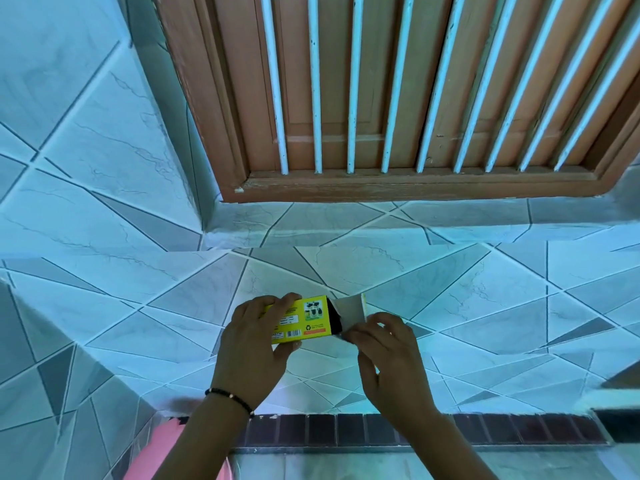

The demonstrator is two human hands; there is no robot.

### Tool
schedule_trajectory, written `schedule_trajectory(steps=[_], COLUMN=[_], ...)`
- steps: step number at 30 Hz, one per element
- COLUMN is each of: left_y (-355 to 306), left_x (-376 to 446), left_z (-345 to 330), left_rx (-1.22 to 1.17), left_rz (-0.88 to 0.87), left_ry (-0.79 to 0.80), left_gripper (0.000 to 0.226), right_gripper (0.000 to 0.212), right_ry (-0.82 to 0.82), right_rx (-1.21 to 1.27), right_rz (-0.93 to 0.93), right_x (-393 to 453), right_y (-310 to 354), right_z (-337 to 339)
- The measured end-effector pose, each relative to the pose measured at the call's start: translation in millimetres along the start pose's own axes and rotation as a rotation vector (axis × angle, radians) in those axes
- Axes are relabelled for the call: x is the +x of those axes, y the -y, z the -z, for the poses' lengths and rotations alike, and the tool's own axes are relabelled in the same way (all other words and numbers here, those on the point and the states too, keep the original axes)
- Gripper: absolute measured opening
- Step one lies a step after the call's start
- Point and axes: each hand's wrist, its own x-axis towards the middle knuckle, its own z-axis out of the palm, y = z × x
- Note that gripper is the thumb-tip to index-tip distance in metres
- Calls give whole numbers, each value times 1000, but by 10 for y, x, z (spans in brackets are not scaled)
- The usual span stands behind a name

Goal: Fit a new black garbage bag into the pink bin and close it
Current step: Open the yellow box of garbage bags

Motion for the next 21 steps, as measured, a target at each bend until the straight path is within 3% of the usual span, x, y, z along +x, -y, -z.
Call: schedule_trajectory(steps=[5,8,11,14,21], left_y=[-52,-66,-54,-54,-100], left_x=[-61,-96,-108,-131,-167], left_z=[-6,-10,-8,-14,-23], left_rx=[87,104,99,80,166], left_rz=[-65,-70,-60,-63,-149], left_ry=[38,36,29,31,-21], left_gripper=[77,77,75,74,80], right_gripper=[17,13,38,48,36], right_ry=[296,285,251,206,324], right_rx=[354,469,545,623,590], right_rz=[-311,-473,-544,-599,-651], right_x=[25,51,68,86,121], right_y=[70,99,152,177,147], right_z=[47,45,56,67,23])
